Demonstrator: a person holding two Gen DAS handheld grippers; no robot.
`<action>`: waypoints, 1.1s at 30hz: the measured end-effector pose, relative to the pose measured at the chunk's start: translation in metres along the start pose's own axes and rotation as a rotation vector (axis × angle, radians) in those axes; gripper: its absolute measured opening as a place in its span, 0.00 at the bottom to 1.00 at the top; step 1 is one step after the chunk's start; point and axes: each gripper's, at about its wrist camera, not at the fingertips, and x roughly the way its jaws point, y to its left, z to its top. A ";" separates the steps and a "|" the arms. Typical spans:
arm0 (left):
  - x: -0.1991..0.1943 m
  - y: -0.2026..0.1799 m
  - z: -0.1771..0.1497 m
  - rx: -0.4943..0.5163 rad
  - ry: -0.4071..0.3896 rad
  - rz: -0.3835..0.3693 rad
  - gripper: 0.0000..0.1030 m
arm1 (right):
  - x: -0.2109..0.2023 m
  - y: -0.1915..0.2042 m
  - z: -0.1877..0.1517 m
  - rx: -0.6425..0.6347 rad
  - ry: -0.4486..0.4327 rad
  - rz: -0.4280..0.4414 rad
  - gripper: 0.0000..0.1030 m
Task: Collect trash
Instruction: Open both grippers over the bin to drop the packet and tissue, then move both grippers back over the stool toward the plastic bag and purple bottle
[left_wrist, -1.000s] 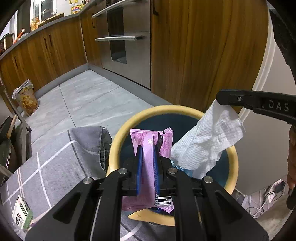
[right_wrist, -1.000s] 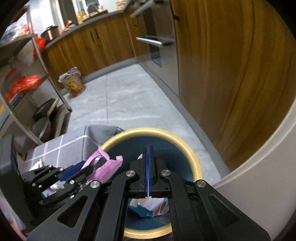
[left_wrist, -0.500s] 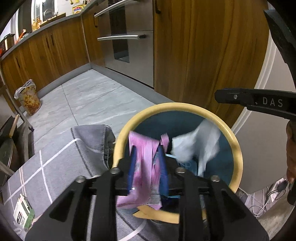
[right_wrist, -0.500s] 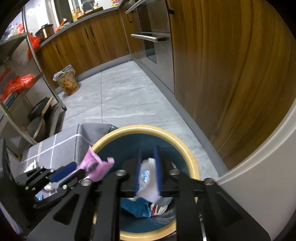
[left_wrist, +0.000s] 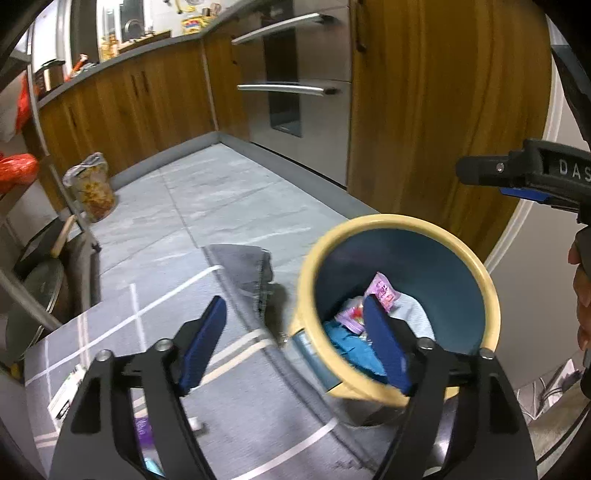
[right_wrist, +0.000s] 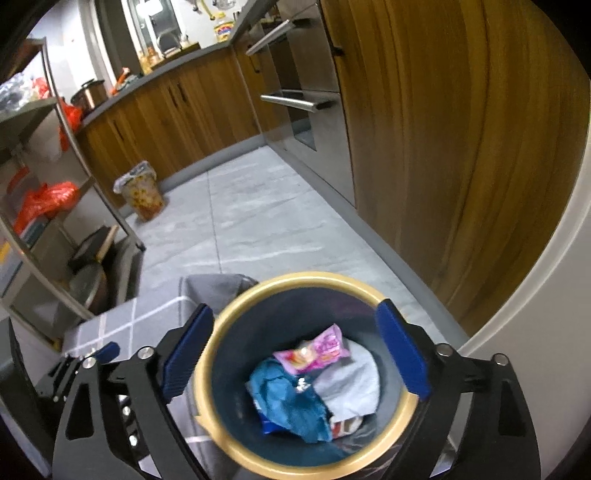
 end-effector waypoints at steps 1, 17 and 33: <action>-0.004 0.004 -0.001 -0.006 -0.004 0.009 0.80 | -0.004 0.005 0.000 -0.001 -0.009 0.008 0.90; -0.094 0.083 -0.035 -0.071 -0.057 0.130 0.89 | -0.031 0.086 -0.015 -0.089 -0.077 0.012 0.95; -0.174 0.176 -0.092 -0.147 -0.035 0.310 0.91 | -0.033 0.193 -0.052 -0.273 -0.085 0.099 0.95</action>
